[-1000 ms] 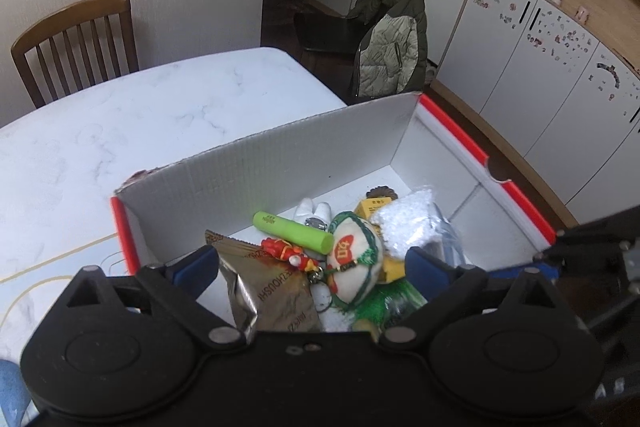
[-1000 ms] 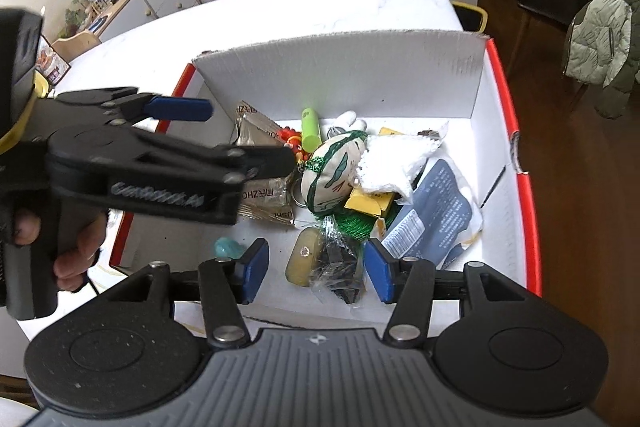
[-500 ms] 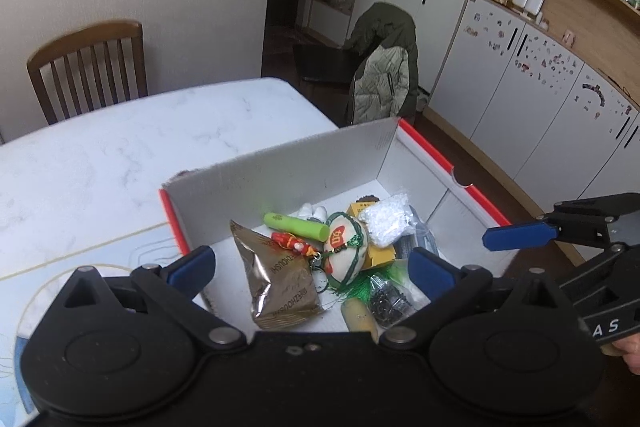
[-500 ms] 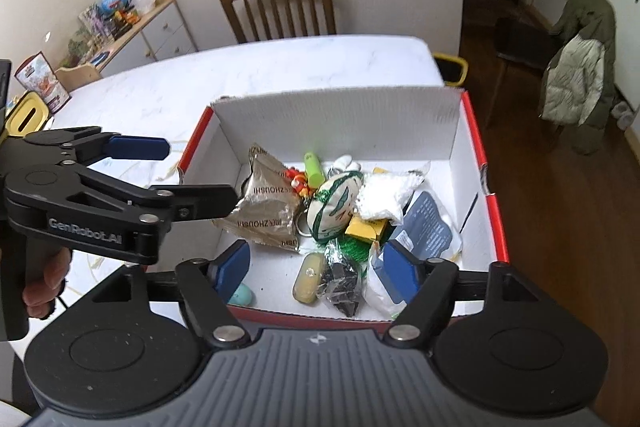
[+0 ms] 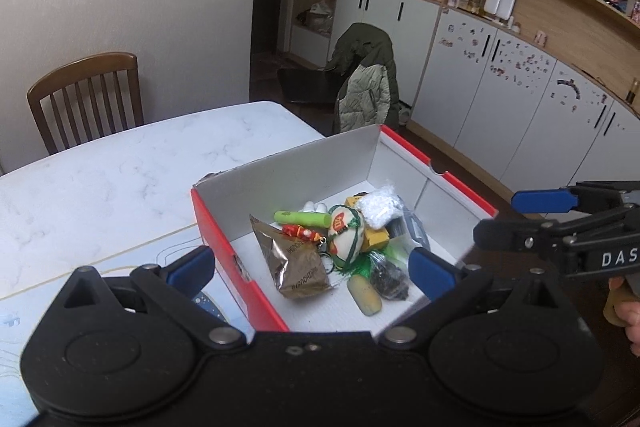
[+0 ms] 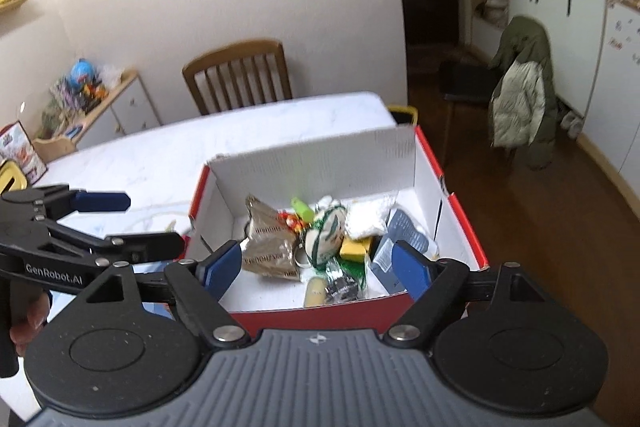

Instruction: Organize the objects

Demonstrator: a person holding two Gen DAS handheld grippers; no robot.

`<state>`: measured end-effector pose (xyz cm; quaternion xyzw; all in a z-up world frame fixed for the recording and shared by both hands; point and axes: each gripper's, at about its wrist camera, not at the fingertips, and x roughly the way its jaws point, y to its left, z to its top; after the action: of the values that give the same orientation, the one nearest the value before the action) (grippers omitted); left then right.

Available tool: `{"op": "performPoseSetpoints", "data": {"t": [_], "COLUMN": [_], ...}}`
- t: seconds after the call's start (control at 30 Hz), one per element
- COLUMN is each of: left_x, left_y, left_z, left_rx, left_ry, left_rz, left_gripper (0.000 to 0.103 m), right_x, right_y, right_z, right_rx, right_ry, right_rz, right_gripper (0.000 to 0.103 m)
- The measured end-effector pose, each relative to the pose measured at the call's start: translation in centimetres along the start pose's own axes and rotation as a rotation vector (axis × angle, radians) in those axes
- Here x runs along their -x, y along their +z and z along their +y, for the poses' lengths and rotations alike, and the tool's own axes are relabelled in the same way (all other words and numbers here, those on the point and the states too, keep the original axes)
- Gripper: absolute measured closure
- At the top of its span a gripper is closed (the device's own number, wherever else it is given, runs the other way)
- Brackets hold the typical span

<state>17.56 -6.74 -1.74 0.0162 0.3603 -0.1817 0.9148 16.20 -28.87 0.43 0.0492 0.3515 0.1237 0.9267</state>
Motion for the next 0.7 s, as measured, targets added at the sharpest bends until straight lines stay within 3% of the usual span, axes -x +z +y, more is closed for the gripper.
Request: {"op": "performPoseSetpoints", "data": {"t": [0.13, 0.23, 0.7], "left_x": [1.5, 2.6, 6.8], "left_y": [-0.6, -1.1, -3.9], "left_z": [-0.2, -0.1, 0.3], "left_rx": [-0.023, -0.025, -0.046], "left_ry": [-0.008, -0.028, -0.013], "left_rz": [-0.026, -0.040, -0.077], "left_gripper": [0.000, 0.000, 0.000], "right_x": [1.6, 2.7, 6.5], "right_y": [-0.8, -1.5, -4.9], "right_z": [1.5, 2.5, 5.9], "right_rx": [-0.008, -0.014, -0.065], "right_ry": [0.008, -0.005, -0.024], "right_rz": [-0.043, -0.075, -0.199], "right_gripper": [0.018, 0.009, 0.001]}}
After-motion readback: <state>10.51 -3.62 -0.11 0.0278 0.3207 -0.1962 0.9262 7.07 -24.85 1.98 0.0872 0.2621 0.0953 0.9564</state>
